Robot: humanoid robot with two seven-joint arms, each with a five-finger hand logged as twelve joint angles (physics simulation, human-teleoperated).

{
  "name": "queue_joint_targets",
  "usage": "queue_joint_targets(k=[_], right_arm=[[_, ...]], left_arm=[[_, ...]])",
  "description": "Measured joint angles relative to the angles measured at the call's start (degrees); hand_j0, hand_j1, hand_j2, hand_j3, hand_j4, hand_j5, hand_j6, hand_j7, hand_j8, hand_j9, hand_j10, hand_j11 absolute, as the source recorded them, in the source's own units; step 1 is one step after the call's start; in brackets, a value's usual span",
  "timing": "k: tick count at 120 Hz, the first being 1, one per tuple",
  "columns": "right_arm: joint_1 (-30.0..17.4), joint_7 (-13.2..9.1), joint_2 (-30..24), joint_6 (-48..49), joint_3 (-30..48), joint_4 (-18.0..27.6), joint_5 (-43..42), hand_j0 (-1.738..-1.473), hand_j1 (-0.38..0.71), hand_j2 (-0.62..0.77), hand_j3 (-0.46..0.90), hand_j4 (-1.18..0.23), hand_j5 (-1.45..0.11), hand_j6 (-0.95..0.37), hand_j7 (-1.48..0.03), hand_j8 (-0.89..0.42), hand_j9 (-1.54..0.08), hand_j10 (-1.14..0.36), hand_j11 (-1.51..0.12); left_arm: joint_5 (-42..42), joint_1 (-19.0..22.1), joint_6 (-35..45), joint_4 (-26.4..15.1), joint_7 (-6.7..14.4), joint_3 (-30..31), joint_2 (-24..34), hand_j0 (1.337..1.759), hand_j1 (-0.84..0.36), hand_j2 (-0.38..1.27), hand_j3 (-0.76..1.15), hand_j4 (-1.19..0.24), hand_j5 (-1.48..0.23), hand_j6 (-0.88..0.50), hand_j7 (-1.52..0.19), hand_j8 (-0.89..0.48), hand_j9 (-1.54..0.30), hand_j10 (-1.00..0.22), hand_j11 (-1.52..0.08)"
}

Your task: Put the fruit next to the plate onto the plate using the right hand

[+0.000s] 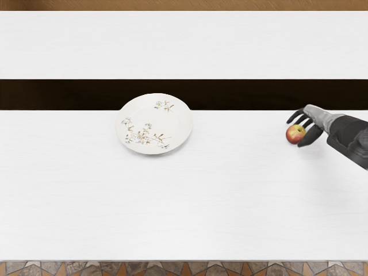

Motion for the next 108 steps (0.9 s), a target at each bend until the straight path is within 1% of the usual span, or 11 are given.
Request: queue_joint_targets(k=[23, 35, 42, 63, 72, 86, 95, 103, 104, 105, 108], right_arm=[[-0.16, -0.03, 0.81, -1.47, -0.11, -0.26, -0.92, -1.656, 0.20, -0.08, 0.00, -0.48, -0.62, -0.47, -0.62, -0.48, -0.62, -0.48, -0.62], [-0.09, -0.07, 1.29, -1.91, -0.75, -0.72, -1.40, -1.649, 0.21, -0.11, -0.01, -0.50, -0.60, -0.51, -0.62, -0.51, -0.60, -0.51, -0.60], [-0.07, -0.05, 1.52, -1.93, -0.98, -1.08, -1.26, -1.649, 0.22, -0.09, 0.00, -0.50, -0.62, -0.46, -0.63, -0.50, -0.61, -0.50, -0.61], [-0.01, 0.11, 2.34, -2.05, -1.21, -2.29, -1.35, -1.647, 0.22, -0.11, 0.00, -0.52, -0.65, -0.46, -0.68, -0.31, -0.96, -0.32, -0.98], [-0.02, 0.20, 2.49, -2.11, -1.26, -2.54, -1.28, -1.649, 0.25, -0.09, 0.00, -0.56, -0.67, -0.44, -0.72, -0.31, -0.96, -0.29, -1.05], [0.05, 0.17, 2.58, -1.97, -1.25, -2.69, -1.01, -1.645, 0.28, -0.05, 0.00, -0.52, -0.74, -0.40, -0.77, -0.27, -1.03, -0.26, -1.11], [0.10, 0.16, 2.50, -1.66, -1.11, -2.74, -0.67, -1.643, 0.29, -0.03, 0.00, -0.49, -0.79, -0.40, -0.78, -0.27, -1.02, -0.26, -1.09], [0.30, 0.17, 2.14, -0.97, -0.74, -2.76, 0.70, -1.645, 0.29, 0.05, 0.00, -0.53, -0.81, -0.41, -0.81, -0.26, -1.01, -0.26, -1.05], [0.43, 0.16, 2.03, -0.86, -0.75, -2.77, 1.03, -1.646, 0.29, 0.06, 0.00, -0.53, -0.81, -0.42, -0.82, -0.27, -0.99, -0.27, -1.03], [0.58, 0.14, 1.91, -0.71, -0.77, -2.77, 1.37, -1.646, 0.29, 0.07, 0.00, -0.53, -0.82, -0.42, -0.82, -0.28, -0.99, -0.34, -1.03], [0.99, 0.11, 1.61, -0.22, -0.76, -2.76, 2.44, -1.647, 0.29, 0.08, 0.00, -0.53, -0.83, -0.42, -0.83, -0.33, -0.99, -0.38, -1.02]], left_arm=[[0.00, 0.00, 0.00, 0.00, 0.00, 0.00, 0.00, 1.658, 0.07, 0.05, 0.00, -0.23, -0.30, -0.23, -0.30, -0.23, -0.30, -0.23, -0.30], [0.00, 0.00, 0.00, 0.00, -0.01, -0.01, 0.00, 1.658, 0.07, 0.05, 0.00, -0.23, -0.30, -0.23, -0.30, -0.23, -0.30, -0.23, -0.30], [0.00, 0.00, 0.00, 0.00, -0.01, -0.01, 0.00, 1.658, 0.07, 0.05, 0.00, -0.23, -0.30, -0.23, -0.30, -0.23, -0.30, -0.23, -0.30], [0.00, 0.00, 0.00, 0.01, 0.00, 0.01, 0.00, 1.658, 0.07, 0.05, 0.00, -0.23, -0.30, -0.23, -0.30, -0.23, -0.30, -0.23, -0.30], [-0.01, 0.00, 0.00, 0.01, 0.01, 0.02, 0.00, 1.658, 0.07, 0.05, 0.00, -0.23, -0.30, -0.23, -0.30, -0.23, -0.30, -0.23, -0.30], [-0.01, 0.00, 0.00, 0.01, 0.01, 0.02, 0.00, 1.658, 0.07, 0.05, 0.00, -0.23, -0.30, -0.23, -0.30, -0.23, -0.30, -0.23, -0.30], [-0.01, 0.00, 0.00, 0.01, 0.01, 0.02, 0.00, 1.658, 0.07, 0.05, 0.00, -0.23, -0.30, -0.23, -0.30, -0.23, -0.30, -0.23, -0.30], [-0.01, 0.00, 0.00, 0.01, 0.01, 0.02, 0.00, 1.658, 0.07, 0.05, 0.00, -0.23, -0.30, -0.23, -0.30, -0.23, -0.30, -0.23, -0.30], [-0.01, 0.00, 0.00, 0.01, 0.01, 0.02, 0.00, 1.658, 0.07, 0.05, 0.00, -0.23, -0.30, -0.23, -0.30, -0.23, -0.30, -0.23, -0.30], [-0.01, 0.00, 0.00, 0.01, 0.01, 0.01, 0.00, 1.658, 0.07, 0.05, 0.00, -0.23, -0.30, -0.23, -0.30, -0.23, -0.30, -0.23, -0.30], [-0.01, 0.00, 0.00, 0.01, 0.01, 0.01, 0.00, 1.658, 0.07, 0.05, 0.00, -0.23, -0.30, -0.23, -0.30, -0.23, -0.30, -0.23, -0.30]])
